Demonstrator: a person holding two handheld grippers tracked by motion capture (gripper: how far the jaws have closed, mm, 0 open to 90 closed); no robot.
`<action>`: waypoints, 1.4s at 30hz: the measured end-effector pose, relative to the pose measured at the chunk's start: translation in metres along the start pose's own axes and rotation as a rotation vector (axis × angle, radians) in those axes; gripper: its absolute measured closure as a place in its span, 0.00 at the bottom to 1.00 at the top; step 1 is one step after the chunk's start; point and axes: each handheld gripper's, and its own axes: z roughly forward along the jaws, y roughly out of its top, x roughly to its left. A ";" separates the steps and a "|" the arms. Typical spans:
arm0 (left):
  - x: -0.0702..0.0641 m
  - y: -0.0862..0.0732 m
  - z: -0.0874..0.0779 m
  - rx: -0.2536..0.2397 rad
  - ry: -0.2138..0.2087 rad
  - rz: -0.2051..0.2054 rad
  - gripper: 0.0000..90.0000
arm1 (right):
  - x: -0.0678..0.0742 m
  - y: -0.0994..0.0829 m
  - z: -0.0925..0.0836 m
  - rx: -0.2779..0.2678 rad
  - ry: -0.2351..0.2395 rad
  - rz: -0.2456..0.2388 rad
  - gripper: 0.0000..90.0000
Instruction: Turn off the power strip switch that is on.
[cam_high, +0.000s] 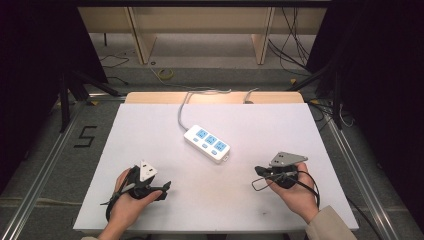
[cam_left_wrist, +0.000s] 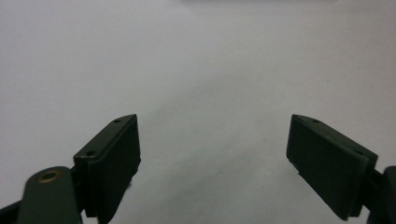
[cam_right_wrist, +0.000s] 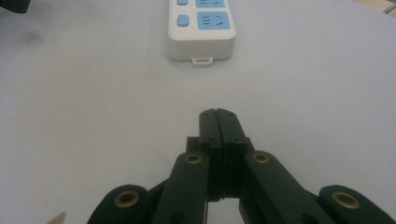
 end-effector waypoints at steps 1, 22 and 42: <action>0.000 0.000 0.000 0.000 0.000 0.000 0.19 | 0.000 0.000 0.000 0.000 0.000 0.000 1.00; -0.001 0.000 0.001 0.003 -0.005 0.006 0.19 | -0.001 0.019 0.016 0.016 0.012 -0.010 1.00; -0.003 0.000 0.001 0.004 -0.007 0.011 0.19 | -0.002 0.043 0.039 0.041 0.007 -0.027 1.00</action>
